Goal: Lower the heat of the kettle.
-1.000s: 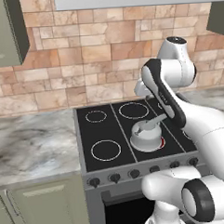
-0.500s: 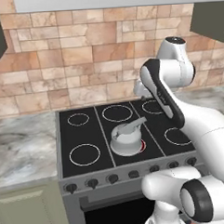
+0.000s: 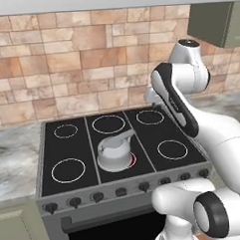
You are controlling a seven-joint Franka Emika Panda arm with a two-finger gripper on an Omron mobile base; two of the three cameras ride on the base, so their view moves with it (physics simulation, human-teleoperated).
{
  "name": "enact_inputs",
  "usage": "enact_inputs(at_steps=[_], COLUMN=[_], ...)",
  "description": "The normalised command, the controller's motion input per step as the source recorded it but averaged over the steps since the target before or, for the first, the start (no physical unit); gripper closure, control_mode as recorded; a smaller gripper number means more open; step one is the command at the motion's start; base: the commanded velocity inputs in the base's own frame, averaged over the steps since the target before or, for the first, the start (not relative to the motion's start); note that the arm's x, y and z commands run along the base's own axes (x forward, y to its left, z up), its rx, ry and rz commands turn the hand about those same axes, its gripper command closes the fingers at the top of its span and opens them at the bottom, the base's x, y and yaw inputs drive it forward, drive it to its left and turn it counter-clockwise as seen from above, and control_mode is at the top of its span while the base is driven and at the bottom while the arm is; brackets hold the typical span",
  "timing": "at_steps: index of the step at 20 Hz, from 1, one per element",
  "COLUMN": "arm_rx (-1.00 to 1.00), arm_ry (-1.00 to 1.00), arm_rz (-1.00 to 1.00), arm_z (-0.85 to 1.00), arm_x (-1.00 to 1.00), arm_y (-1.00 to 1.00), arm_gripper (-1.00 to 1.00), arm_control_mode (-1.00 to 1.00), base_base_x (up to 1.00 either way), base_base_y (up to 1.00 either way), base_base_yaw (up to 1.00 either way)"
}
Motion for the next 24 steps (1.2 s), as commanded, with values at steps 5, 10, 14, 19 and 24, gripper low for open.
enact_inputs(at_steps=[5,10,14,19,24], arm_rx=[0.0,0.0,0.0,0.0,-0.04], arm_ry=[0.0,0.0,0.0,0.0,0.0], arm_rz=[0.0,0.0,0.0,0.0,0.07], arm_z=[0.0,0.0,0.0,0.0,-0.21], arm_x=[0.0,0.0,0.0,0.0,-0.24], arm_y=[0.0,0.0,0.0,0.0,0.34], arm_gripper=[-1.0,-1.0,-1.0,-1.0,-1.0], arm_control_mode=[1.0,1.0,1.0,-1.0,-1.0], base_base_x=[0.28,0.41,0.36,0.03,0.0], base_base_y=[-0.34,-0.1,-0.04,0.0,0.0], base_base_yaw=[0.0,0.0,0.0,0.0,0.0])
